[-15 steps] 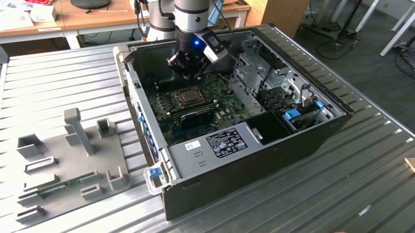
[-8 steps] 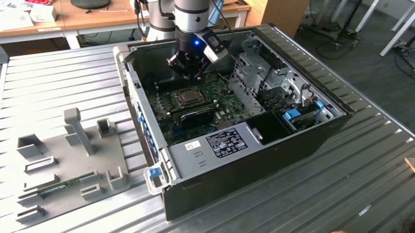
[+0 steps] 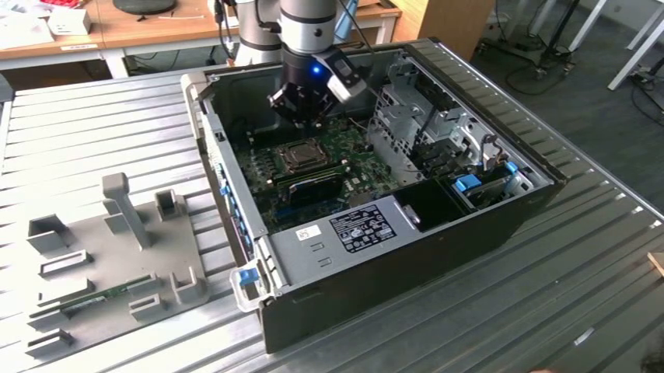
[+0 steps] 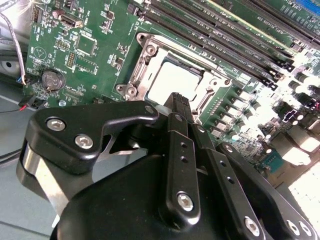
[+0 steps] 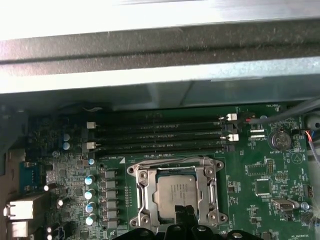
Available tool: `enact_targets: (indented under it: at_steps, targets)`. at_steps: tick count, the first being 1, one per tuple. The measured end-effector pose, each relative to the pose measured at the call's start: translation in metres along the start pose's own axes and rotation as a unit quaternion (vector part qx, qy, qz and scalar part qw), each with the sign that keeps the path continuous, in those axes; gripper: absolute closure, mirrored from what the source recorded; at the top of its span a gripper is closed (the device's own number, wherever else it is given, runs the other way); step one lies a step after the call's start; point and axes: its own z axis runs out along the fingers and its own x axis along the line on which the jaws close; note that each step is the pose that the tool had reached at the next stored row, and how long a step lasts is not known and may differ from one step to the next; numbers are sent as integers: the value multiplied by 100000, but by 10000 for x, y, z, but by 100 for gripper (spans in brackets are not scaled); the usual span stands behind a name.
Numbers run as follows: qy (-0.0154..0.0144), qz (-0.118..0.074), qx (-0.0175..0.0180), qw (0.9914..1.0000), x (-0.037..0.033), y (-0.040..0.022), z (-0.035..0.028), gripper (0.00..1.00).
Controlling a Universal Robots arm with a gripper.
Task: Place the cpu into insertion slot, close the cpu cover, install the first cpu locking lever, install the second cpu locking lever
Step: 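Install the second cpu locking lever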
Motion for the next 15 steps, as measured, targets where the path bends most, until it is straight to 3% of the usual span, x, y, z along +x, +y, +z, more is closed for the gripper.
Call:
enact_targets:
  at_steps: [15]
  targets:
    - [0, 2, -4, 100000, -4, -62, -1, 90]
